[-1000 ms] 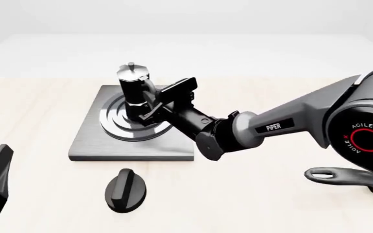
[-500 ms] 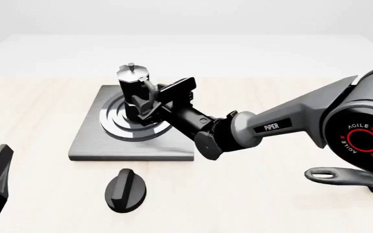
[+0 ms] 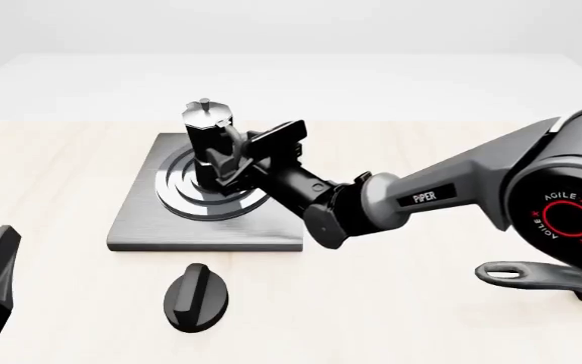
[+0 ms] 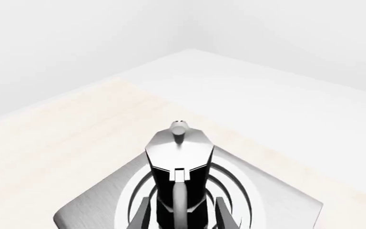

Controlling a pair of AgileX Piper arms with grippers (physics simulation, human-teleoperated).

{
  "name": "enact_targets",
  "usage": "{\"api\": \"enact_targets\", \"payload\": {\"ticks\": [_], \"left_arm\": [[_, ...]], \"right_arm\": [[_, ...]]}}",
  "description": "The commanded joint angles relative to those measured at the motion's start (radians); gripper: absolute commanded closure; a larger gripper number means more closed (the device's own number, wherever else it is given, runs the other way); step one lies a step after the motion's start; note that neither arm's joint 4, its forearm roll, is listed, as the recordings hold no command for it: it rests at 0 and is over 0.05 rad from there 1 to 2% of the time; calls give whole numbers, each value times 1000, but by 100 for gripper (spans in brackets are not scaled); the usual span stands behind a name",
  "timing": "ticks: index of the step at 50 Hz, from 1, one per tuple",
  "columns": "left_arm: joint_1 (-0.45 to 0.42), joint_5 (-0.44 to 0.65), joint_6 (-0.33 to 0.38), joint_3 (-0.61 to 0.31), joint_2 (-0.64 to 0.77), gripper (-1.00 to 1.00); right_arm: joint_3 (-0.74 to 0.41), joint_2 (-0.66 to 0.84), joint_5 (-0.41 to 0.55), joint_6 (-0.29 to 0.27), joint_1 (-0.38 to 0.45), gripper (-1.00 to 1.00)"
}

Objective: Put the moka pot on the stove.

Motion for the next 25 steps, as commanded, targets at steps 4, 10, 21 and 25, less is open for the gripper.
{"api": "enact_targets", "payload": {"ticks": [4, 10, 21, 25], "left_arm": [[0, 0, 0, 0, 0, -100], [0, 0, 0, 0, 0, -100], [0, 0, 0, 0, 0, -100], [0, 0, 0, 0, 0, -100]], "right_arm": [[8, -17, 9, -2, -7, -100], [9, -18, 11, -3, -9, -100], [29, -37, 9, -5, -10, -100], [39, -44, 7, -7, -9, -100]]}}
